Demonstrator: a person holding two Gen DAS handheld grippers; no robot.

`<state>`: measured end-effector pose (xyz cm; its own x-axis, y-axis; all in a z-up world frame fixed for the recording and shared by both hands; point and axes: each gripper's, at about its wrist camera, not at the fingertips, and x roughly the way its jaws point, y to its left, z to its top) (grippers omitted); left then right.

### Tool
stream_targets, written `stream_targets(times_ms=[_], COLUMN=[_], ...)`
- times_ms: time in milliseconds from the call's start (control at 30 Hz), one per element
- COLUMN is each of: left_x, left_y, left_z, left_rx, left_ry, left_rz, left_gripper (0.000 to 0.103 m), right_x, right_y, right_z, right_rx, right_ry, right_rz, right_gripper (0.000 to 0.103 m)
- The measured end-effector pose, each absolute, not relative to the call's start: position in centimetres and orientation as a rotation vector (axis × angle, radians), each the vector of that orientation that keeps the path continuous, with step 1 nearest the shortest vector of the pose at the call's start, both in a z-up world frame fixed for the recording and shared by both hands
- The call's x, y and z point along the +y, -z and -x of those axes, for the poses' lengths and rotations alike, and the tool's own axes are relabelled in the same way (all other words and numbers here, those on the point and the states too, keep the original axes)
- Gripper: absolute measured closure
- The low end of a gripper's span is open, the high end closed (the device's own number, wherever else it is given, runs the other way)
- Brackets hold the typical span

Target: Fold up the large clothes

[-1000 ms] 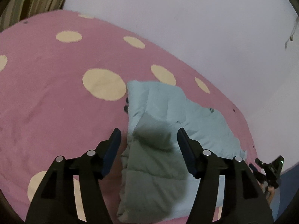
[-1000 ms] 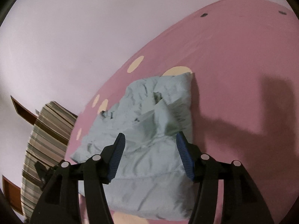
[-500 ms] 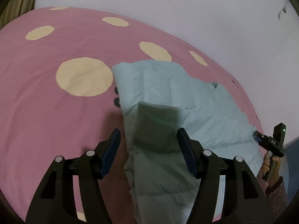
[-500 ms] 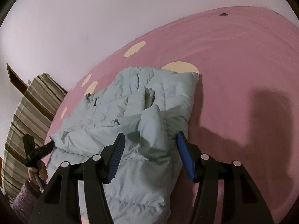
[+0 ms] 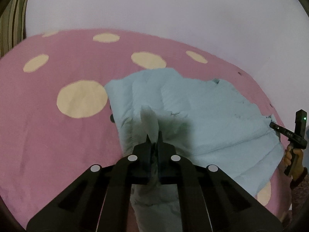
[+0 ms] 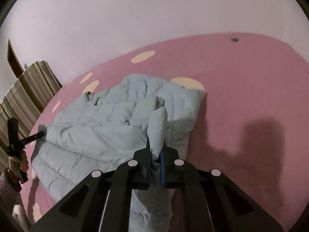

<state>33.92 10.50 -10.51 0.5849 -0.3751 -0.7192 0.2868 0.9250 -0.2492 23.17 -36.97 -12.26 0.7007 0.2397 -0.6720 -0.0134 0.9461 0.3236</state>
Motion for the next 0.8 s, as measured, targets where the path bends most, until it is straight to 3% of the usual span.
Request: stream_targets(times_ms=[267,467,800], left_x=[10.1,9.3,7.0], left_y=[6.1,4.1,7.9], left_z=[-32.6,-36.6,-46.9], left_rx=[0.758,0.718,0.780], left_ry=[0.379,0.324,0.139], left_rz=[0.094,0.089,0.018], left_gripper=[0.100,0.100,0.101], right_x=[-36.4,-36.4,-36.1], right_y=[7.7,5.1,7.4], right_z=[-21.0,-25.2,-37.3], right_rx=[0.654,0.612,0.690], right_ry=[-0.123,-0.097,-0.021], right_rz=[-0.261,-0.230,-0.220], right_gripper=[0.098,0.098,0.098])
